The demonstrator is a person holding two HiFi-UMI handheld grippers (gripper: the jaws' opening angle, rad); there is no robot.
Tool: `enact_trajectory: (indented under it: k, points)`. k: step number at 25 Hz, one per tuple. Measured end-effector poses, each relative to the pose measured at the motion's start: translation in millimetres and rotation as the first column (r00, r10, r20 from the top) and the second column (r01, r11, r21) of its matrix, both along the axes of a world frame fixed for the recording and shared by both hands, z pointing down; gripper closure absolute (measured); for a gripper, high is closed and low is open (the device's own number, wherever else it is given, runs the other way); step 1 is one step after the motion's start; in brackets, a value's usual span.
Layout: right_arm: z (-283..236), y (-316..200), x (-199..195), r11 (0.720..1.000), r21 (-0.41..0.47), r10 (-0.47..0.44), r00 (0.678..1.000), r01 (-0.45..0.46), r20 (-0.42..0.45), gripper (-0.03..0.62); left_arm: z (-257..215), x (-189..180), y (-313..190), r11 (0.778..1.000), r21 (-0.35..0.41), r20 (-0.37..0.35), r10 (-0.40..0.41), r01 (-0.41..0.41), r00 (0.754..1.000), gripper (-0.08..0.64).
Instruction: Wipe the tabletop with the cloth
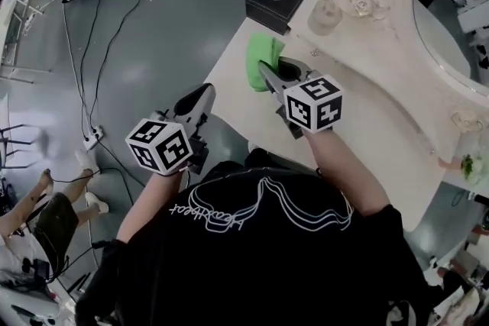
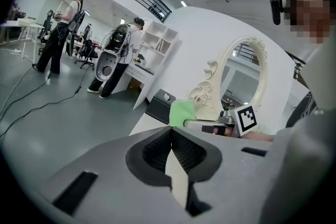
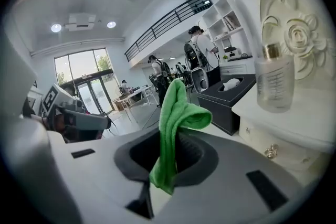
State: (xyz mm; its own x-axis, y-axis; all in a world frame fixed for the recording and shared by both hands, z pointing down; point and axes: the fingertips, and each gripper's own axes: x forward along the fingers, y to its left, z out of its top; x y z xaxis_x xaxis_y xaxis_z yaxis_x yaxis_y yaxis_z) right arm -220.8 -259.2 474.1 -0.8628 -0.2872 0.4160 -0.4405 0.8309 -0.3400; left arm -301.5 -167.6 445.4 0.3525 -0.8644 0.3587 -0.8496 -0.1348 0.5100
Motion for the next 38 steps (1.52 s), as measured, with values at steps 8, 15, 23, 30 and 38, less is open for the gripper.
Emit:
enact_trajectory:
  k: [8,15,23,30,38]
  points:
    - [44.1,-32.9,-38.9,0.999,-0.033,0.04,0.995,-0.043,-0.089,0.538,19.7,-25.9,-1.8,0.998,-0.056,-0.01,-0.017,0.016,1.0,0.557]
    - [67.7,-48.3,-60.4,0.994,-0.042,0.095,0.981,-0.104,-0.167,0.538,31.5,-52.4,-1.3,0.993,-0.116,-0.001,0.006,-0.006,1.0,0.557]
    - [85.6,-55.8,-65.9,0.987,0.016,0.157,0.949,-0.159,-0.274,0.537,33.0,-73.4,-10.3,0.989,-0.139,-0.019,0.054,-0.056,0.998,0.556]
    - [95.3,-62.4,-62.9,0.974,0.04,0.225,0.916,-0.225,-0.332,0.535,39.8,-83.2,-17.9,0.98,-0.162,-0.055,0.104,-0.112,0.993,0.557]
    - [101.1,-68.3,-62.9,0.967,0.075,0.253,0.898,-0.243,-0.36,0.534,42.2,-93.4,-30.4,0.977,-0.15,-0.056,0.144,-0.151,0.988,0.555]
